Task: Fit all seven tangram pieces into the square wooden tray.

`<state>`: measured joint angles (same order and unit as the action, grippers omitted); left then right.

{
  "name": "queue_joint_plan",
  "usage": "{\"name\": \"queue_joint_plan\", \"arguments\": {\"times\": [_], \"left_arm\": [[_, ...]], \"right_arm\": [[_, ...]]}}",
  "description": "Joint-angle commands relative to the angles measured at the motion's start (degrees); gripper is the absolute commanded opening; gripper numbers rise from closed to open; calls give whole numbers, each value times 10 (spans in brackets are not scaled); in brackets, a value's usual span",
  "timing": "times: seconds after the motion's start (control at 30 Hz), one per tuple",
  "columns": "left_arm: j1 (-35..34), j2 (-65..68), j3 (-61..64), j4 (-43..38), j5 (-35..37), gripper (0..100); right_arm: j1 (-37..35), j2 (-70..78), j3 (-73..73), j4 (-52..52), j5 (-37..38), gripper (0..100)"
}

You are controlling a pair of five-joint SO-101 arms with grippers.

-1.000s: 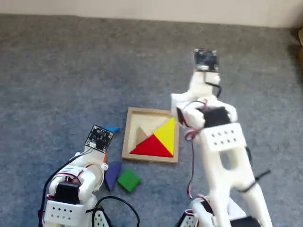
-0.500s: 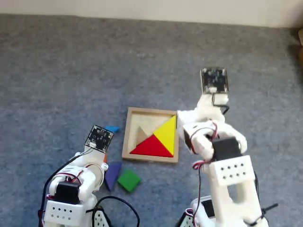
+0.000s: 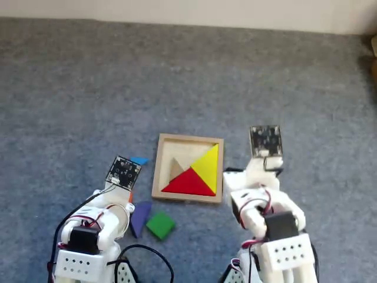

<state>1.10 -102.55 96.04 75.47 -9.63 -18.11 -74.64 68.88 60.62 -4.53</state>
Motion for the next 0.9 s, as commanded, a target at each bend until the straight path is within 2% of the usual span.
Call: {"name": "queue_joint_plan", "arguments": {"times": [0.0, 0.23, 0.5, 0.87], "left_arm": [[-7, -18, 11, 2, -4, 5], [-7, -18, 11, 2, -4, 5], [-7, -18, 11, 2, -4, 5], [-7, -18, 11, 2, -4, 5]], "right_arm": [[8, -75, 48, -3, 10, 5], [46, -185, 118, 1, 10, 6], [49, -299, 222, 1, 10, 6], [51, -305, 317, 1, 5, 6]]}}
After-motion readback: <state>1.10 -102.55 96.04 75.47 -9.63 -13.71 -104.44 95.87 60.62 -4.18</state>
